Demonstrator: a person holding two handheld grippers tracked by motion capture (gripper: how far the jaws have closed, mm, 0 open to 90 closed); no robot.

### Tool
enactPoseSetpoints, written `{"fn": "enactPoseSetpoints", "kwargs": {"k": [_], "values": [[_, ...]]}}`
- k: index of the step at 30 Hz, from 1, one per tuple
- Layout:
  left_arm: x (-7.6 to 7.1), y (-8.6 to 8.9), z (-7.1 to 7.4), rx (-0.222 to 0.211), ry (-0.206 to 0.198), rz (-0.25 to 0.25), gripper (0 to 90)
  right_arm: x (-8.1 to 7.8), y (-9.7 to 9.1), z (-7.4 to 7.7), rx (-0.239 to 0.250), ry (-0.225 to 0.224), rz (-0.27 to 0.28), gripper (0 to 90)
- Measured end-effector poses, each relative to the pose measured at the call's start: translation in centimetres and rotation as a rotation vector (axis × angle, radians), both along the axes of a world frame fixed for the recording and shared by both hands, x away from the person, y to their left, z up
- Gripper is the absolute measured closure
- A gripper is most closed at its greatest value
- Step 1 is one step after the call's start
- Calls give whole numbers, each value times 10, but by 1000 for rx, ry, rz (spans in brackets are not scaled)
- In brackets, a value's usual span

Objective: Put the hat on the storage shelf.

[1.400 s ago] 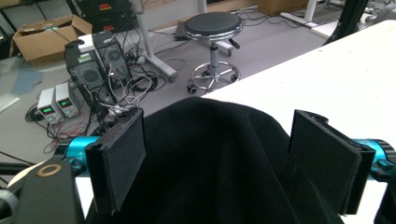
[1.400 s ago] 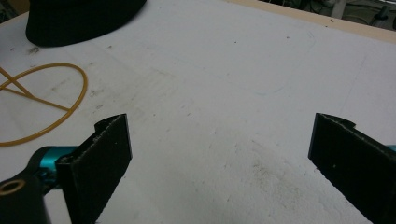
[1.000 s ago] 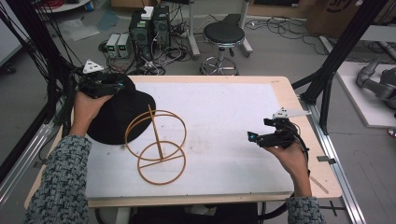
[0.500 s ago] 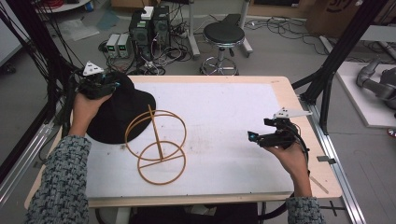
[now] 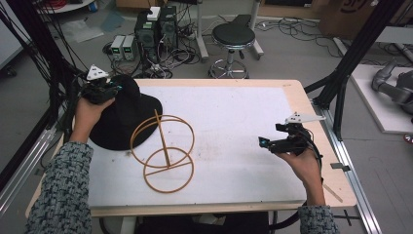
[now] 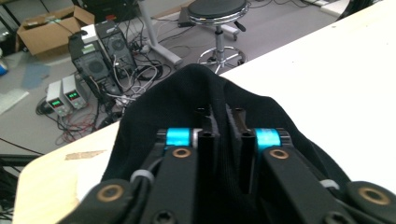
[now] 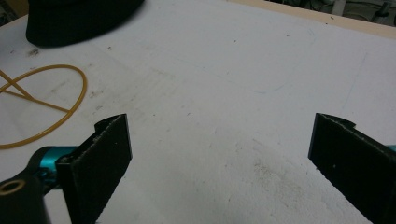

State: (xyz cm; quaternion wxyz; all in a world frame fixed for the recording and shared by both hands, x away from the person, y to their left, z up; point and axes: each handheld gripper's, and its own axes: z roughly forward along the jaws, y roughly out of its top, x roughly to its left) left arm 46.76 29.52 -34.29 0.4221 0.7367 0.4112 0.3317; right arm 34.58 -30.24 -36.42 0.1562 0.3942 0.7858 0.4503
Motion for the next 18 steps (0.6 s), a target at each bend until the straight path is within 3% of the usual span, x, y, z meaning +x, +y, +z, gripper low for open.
{"fn": "enactPoseSetpoints", "kwargs": {"k": [5, 14, 18], "values": [[-1, 0, 1, 12, -3, -2, 870, 0, 0, 0, 6, -3, -1, 58], [-7, 7, 15, -19, -40, 2, 872, 0, -1, 1, 8, -2, -1, 58], [-12, 10, 23, -28, -61, -19, 873, 0, -1, 1, 8, -8, 0, 59]]}}
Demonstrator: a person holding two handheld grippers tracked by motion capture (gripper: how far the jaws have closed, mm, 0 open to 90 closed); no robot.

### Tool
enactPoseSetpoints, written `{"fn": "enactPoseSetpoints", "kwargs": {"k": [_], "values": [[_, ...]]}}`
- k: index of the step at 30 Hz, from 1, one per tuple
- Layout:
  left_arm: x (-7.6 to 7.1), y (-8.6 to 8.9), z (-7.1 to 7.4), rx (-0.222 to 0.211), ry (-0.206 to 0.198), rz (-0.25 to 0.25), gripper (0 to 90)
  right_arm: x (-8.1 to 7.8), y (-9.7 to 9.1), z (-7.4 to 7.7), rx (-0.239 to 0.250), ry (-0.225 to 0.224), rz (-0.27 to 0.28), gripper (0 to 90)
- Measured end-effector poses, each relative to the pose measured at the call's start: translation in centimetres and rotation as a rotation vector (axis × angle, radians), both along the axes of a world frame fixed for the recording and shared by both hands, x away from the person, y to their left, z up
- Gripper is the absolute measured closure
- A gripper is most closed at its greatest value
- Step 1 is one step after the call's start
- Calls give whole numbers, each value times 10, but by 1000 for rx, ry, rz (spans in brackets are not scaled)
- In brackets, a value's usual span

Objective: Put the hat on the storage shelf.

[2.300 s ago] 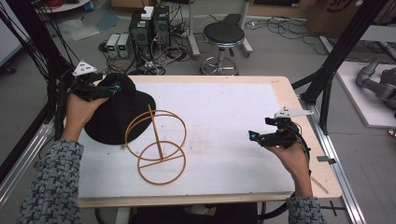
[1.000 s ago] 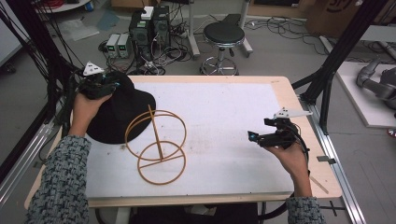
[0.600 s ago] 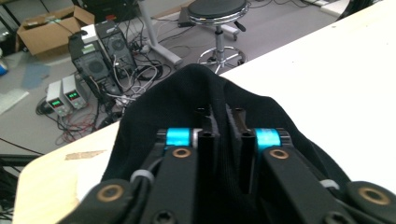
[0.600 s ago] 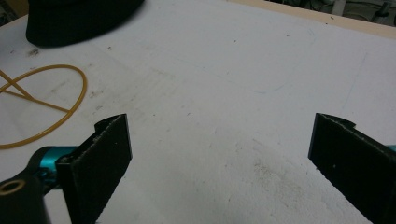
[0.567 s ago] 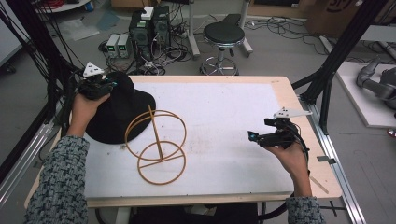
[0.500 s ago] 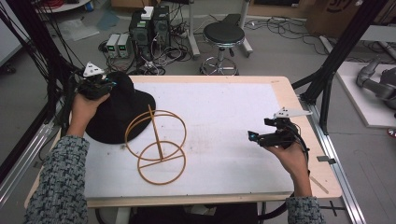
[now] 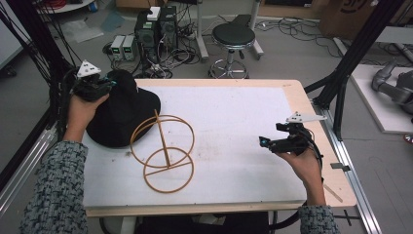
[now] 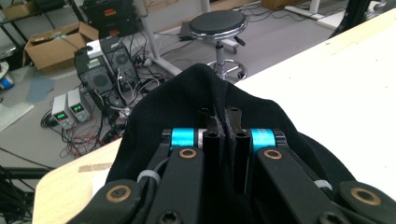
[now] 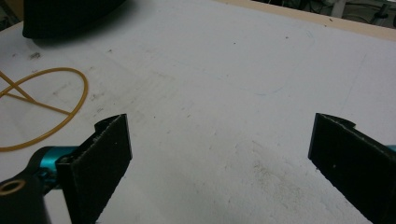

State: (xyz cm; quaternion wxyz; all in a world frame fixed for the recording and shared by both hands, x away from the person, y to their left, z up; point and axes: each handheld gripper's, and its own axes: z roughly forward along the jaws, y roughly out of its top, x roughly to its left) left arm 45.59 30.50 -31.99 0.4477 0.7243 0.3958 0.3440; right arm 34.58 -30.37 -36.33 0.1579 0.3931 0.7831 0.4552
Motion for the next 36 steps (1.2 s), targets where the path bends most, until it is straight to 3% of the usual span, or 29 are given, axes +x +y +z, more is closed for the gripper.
{"fn": "enactPoseSetpoints", "kwargs": {"k": [8, 18, 29, 36], "values": [[-9, 4, 14, -45, -24, -55, 873, 0, 1, 0, 2, 7, -3, 59], [-23, 0, 35, -45, -74, -122, 873, 1, 2, 1, 5, 0, -2, 58], [-31, 5, 48, -87, -100, -127, 873, 1, 1, 2, 8, -8, 4, 58], [-40, 10, 68, -107, -120, -141, 872, 1, 3, 2, 8, -4, 6, 59]]}}
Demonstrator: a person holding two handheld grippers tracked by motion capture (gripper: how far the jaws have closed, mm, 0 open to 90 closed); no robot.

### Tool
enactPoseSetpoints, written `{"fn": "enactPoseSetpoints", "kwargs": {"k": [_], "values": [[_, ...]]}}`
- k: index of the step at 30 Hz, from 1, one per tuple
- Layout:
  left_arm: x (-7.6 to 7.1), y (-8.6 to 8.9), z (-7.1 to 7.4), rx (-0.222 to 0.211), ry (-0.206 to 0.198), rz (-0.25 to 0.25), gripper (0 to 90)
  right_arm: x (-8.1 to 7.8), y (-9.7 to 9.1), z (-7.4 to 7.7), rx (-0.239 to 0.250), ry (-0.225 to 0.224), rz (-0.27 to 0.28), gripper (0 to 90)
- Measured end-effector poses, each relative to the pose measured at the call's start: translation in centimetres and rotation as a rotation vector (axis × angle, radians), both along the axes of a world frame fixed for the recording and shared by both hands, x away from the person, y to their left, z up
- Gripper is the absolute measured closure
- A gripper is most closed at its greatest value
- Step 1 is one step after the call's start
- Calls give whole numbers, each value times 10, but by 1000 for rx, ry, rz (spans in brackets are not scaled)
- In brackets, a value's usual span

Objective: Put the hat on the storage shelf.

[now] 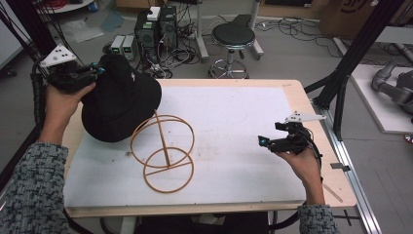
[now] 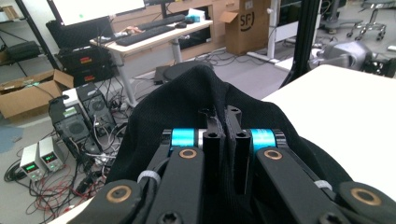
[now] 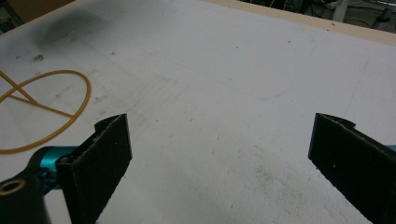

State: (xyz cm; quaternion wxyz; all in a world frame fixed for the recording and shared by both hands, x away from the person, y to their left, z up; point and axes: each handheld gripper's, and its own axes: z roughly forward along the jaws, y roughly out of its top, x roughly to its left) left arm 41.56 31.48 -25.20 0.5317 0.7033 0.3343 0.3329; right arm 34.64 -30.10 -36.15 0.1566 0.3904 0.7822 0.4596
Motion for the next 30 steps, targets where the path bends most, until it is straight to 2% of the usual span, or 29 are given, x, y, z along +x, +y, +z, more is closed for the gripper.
{"fn": "enactPoseSetpoints", "kwargs": {"k": [5, 14, 16, 18, 26, 30], "values": [[-7, 3, 12, -27, -19, -15, 872, 0, 0, 0, 0, -1, -2, 59], [-13, 3, 24, -35, -26, -40, 872, -1, 1, 1, 6, -4, 1, 58], [-15, 4, 29, -58, -31, -58, 872, -1, 1, 1, 6, -2, 5, 59], [-16, 4, 30, -60, -35, -62, 872, -1, 1, 1, 7, -1, 5, 59], [-26, 5, 52, -60, -69, -81, 871, 0, 1, 1, 12, -5, 3, 59], [-27, 9, 57, -71, -76, -88, 871, -1, 0, 2, 11, -7, 8, 58]]}}
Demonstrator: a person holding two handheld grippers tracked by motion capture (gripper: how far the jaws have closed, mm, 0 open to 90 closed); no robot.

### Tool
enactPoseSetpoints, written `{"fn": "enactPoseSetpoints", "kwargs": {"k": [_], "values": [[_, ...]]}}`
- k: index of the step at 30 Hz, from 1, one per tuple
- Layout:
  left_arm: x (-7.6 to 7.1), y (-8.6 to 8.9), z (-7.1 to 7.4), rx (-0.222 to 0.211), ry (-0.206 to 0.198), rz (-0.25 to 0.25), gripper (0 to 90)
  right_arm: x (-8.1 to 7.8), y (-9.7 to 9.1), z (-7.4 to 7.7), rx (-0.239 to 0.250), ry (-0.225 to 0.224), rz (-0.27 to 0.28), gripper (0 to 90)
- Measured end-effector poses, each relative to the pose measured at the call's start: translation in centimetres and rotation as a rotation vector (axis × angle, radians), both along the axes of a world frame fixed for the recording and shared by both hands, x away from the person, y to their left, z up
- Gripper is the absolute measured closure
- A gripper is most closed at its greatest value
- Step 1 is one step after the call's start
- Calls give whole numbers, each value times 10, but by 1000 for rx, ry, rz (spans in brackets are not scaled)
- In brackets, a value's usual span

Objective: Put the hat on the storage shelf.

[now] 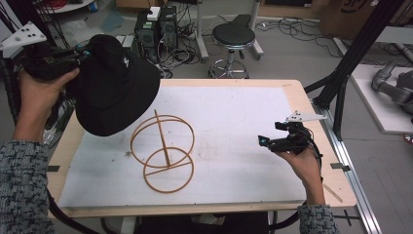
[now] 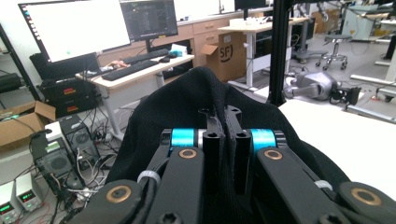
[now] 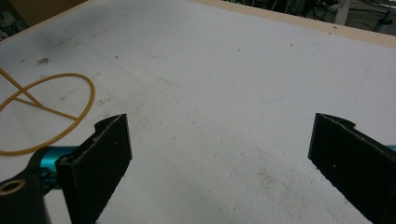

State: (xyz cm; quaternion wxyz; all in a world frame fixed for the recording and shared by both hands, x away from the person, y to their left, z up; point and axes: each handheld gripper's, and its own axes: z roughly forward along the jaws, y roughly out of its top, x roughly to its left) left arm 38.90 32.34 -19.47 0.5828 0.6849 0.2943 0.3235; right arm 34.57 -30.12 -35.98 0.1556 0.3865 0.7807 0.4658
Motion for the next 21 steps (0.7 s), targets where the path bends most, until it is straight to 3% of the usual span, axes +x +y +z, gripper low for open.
{"fn": "enactPoseSetpoints", "kwargs": {"k": [4, 8, 15, 21], "values": [[-3, 8, 8, -50, -6, -29, 871, -1, 0, 0, 1, 5, -2, 59], [-7, 11, 14, -72, -11, -44, 871, 0, 0, 0, 1, 2, -3, 58], [-13, 12, 25, -90, -28, -79, 871, -1, 0, 1, 4, 4, -3, 59], [-16, 13, 28, -112, -34, -149, 870, 0, 0, 1, 5, -1, 2, 58]]}}
